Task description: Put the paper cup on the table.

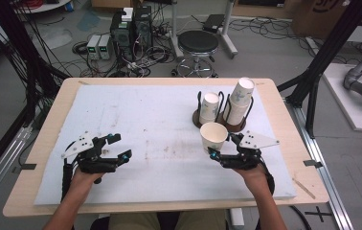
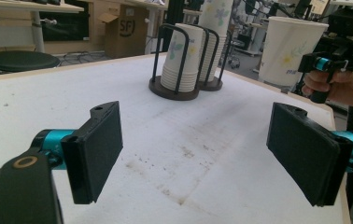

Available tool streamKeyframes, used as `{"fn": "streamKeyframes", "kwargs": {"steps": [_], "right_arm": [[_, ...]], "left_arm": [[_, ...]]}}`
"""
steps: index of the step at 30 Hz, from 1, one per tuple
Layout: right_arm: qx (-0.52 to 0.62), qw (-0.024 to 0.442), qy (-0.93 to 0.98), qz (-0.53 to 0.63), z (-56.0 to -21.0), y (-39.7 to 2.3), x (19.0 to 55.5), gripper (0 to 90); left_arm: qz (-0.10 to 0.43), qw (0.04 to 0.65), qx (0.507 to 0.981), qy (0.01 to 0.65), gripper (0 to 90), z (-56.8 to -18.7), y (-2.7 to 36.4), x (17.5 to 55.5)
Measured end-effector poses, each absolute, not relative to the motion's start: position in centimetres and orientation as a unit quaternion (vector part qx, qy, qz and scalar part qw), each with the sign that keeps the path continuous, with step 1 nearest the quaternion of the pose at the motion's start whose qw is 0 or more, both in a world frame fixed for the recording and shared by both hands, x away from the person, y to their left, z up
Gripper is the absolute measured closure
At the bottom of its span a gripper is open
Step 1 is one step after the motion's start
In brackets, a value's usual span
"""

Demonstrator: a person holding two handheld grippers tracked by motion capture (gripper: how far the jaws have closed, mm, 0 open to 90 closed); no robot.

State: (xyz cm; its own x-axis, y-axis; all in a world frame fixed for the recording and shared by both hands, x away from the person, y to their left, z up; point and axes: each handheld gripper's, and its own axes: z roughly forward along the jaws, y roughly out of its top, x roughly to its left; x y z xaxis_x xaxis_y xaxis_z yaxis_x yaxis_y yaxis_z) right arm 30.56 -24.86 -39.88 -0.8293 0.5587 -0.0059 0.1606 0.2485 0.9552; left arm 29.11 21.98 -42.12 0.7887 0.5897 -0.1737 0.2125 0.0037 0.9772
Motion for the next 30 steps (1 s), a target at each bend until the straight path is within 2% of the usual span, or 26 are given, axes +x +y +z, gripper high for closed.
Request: {"fn": "streamKeyframes", "kwargs": {"steps": [13, 30], "right_arm": [[0.250, 0.175, 0.772, 0.558, -41.7, -24.4, 31.7, 33.9], [0.277, 0.138, 0.815, 0.490, -44.8, -23.2, 33.4, 33.7]], "left_arm": [[0.147, 0.638, 0.698, 0.288, 18.4, -42.2, 21.6, 29.0], [0.149, 0.625, 0.706, 0.299, 18.4, -42.4, 21.6, 29.1]]}}
